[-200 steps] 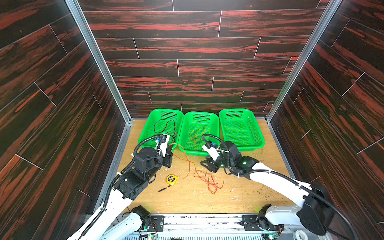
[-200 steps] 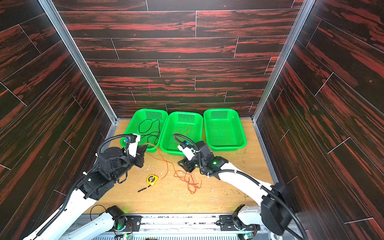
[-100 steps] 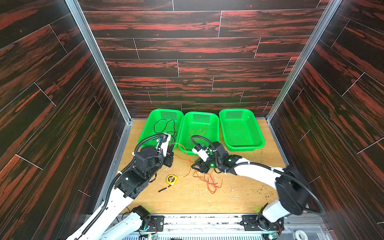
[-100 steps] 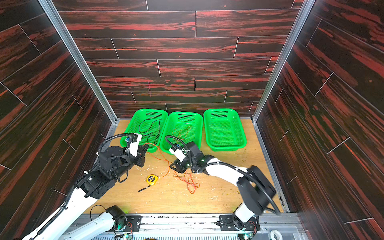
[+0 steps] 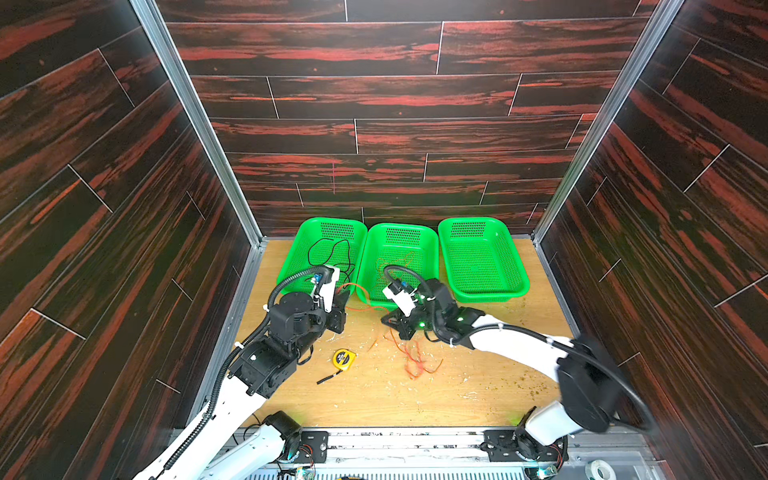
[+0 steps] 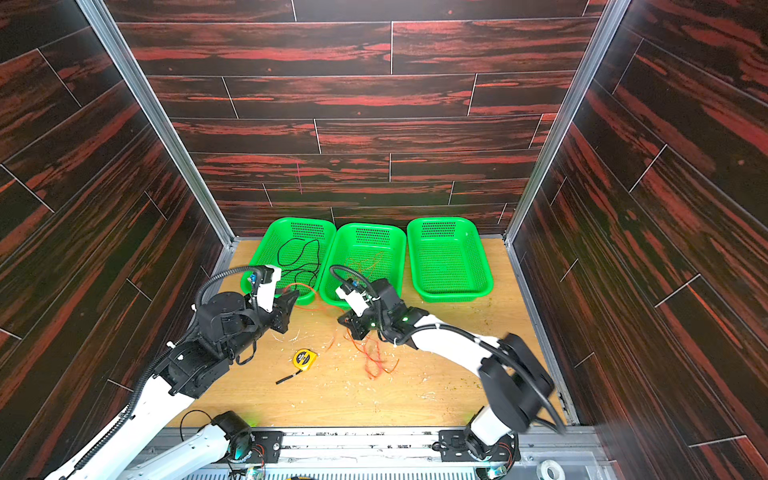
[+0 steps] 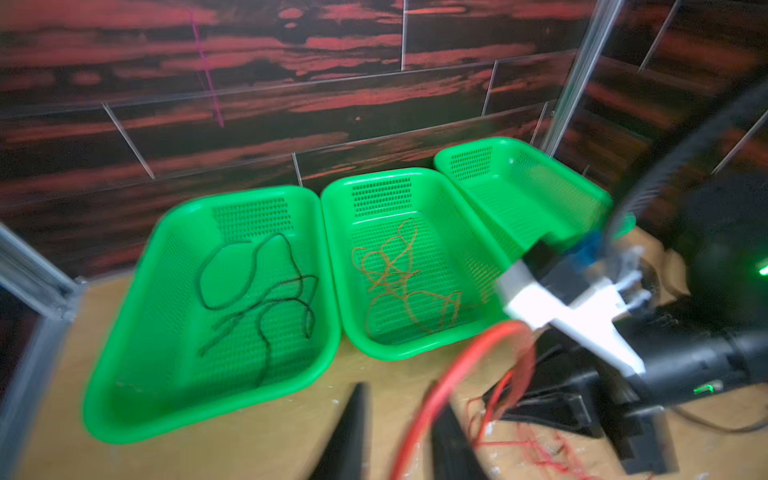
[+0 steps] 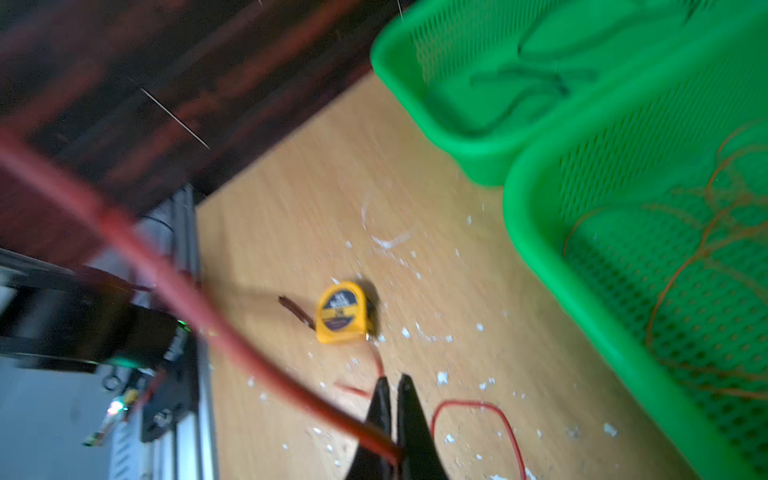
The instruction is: Untangle the cables
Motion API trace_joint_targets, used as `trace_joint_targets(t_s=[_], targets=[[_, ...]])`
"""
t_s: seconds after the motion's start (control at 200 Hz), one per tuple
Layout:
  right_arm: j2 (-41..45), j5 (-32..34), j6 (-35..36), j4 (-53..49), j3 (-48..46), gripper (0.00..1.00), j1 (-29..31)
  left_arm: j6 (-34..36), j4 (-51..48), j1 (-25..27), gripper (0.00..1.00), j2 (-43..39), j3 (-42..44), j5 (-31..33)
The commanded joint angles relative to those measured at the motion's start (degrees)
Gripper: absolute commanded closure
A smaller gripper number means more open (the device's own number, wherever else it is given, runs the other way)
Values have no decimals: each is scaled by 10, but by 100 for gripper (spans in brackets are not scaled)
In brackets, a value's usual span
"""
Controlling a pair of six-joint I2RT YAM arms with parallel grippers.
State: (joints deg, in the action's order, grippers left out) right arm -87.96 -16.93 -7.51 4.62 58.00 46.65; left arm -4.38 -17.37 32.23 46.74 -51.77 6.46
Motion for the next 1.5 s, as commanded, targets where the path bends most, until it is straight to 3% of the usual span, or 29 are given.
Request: trace_joint_targets(t_s=[0.0,0.135,0.476,0.696,0.922,1.057,1.127,1.498], targets=[[35,-4,-13,13,28,100,3,-10,6,-2,51,-13,9,18],[49,-11,-22,1,48,100,-8,-17,8,-2,40,-23,23,25],[79,-22,-1,-32,83,100,-10,-51,5,-3,38,-69,96,39],[88,-19,0,-48,103,100,-11,-68,10,-2,23,-83,128,49],[83,15,25,-80,116,100,-16,-53,9,-2,21,-105,131,59],[81,36,12,-99,127,100,-38,-51,-18,-3,13,-126,123,84],[78,40,9,-105,132,100,-49,-53,-28,-3,1,-134,118,86],[47,45,58,-157,164,100,-72,-49,-65,-3,1,-147,67,-26]])
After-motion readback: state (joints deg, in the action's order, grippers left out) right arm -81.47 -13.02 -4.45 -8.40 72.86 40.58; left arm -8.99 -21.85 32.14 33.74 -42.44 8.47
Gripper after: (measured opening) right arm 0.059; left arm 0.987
